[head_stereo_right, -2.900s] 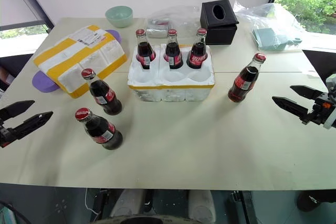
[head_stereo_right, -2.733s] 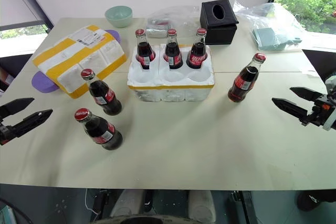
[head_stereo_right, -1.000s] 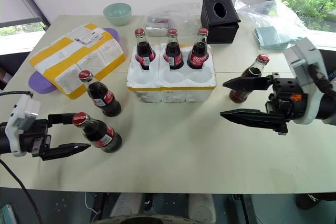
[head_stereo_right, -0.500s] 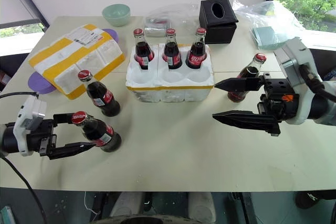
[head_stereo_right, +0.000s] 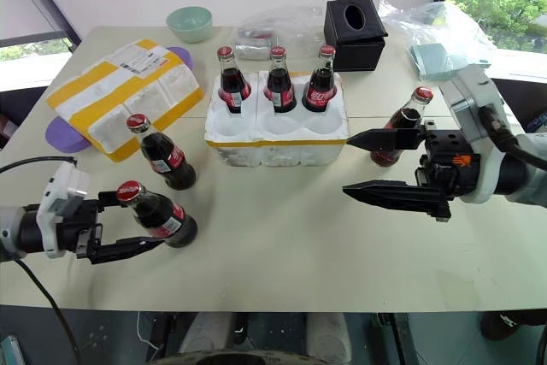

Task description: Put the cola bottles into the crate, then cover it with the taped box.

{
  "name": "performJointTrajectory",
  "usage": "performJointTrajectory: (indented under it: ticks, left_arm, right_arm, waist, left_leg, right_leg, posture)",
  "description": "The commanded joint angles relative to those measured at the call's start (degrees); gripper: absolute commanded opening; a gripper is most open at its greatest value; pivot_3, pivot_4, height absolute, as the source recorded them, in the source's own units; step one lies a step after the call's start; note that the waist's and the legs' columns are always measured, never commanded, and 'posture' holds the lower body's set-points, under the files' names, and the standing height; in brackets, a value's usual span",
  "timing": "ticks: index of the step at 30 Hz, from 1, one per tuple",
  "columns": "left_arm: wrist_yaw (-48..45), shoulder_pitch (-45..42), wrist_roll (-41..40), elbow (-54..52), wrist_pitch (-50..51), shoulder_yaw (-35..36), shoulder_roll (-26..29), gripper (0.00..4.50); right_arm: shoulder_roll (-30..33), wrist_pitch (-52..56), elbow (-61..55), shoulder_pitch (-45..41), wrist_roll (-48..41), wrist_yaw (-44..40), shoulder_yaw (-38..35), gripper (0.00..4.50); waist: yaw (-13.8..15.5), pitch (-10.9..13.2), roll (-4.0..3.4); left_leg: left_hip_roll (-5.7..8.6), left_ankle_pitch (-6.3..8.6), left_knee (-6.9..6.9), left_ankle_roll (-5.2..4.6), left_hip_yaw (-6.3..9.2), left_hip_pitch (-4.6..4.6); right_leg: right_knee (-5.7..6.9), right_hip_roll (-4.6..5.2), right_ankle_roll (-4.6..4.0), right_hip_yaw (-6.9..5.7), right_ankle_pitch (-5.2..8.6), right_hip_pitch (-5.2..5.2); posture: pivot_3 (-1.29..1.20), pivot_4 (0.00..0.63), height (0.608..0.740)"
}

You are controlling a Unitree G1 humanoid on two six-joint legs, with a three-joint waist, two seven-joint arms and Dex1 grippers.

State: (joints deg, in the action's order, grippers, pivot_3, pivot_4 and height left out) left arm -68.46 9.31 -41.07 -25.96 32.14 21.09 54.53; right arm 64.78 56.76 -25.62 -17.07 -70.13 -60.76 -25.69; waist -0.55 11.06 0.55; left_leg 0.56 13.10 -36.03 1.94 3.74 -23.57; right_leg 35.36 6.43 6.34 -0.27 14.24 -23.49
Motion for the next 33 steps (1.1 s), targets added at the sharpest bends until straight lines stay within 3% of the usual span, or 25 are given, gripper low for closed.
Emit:
performJointTrajectory:
  ticks: [1,15,25,29,33]
  left_arm:
    - [0.14,-0.38,-0.08,-0.50,-0.92,0.72,-0.12,4.48]
    - [-3.70,1.67,0.41,5.67,-0.32,12.73,5.19,4.48]
    - [-5.16,-5.09,3.70,15.39,-3.54,9.24,5.83,4.48]
    - [-5.67,-11.32,4.66,19.48,-4.32,4.05,5.14,4.48]
    - [-8.50,-9.42,3.51,17.76,-3.07,4.67,6.58,4.48]
  right_arm:
    - [0.16,-0.65,-0.42,-1.06,-1.15,-0.31,-0.92,4.50]
    - [-0.73,-1.40,0.51,-0.20,0.00,-0.64,-0.70,4.50]
    - [0.25,-1.01,0.77,-0.33,-0.22,-1.16,-1.68,4.50]
    - [0.31,-0.59,0.00,0.42,-0.79,-0.48,-2.90,4.50]
    - [0.41,-0.21,-0.53,1.44,-1.11,-0.06,-4.18,4.50]
  waist:
    - [-0.03,0.00,0.00]
    - [-0.02,0.01,0.01]
    - [-0.04,0.01,0.01]
    - [0.05,0.01,0.02]
    - [-0.26,0.01,0.04]
  left_leg:
    - [0.00,0.00,0.00,0.00,0.00,0.00]
    - [-0.06,0.00,-0.05,0.00,0.00,0.03]
    - [-0.08,0.00,0.01,0.00,-0.01,0.04]
    - [-0.12,0.00,-0.03,0.00,0.00,0.06]
    - [-0.14,0.00,-0.03,0.00,-0.06,0.05]
  right_leg:
    - [0.00,-0.01,0.00,0.00,0.00,0.00]
    - [0.03,-0.07,-0.03,0.00,-0.02,0.01]
    - [0.05,-0.11,-0.04,0.00,-0.03,-0.02]
    - [0.11,-0.16,-0.05,0.00,-0.03,-0.02]
    - [0.08,-0.16,-0.06,0.06,-0.05,-0.01]
  posture:
    - [0.00,0.150,0.739]
    - [0.00,0.150,0.739]
    - [0.00,0.150,0.739]
    - [0.00,0.150,0.739]
    - [0.00,0.150,0.739]
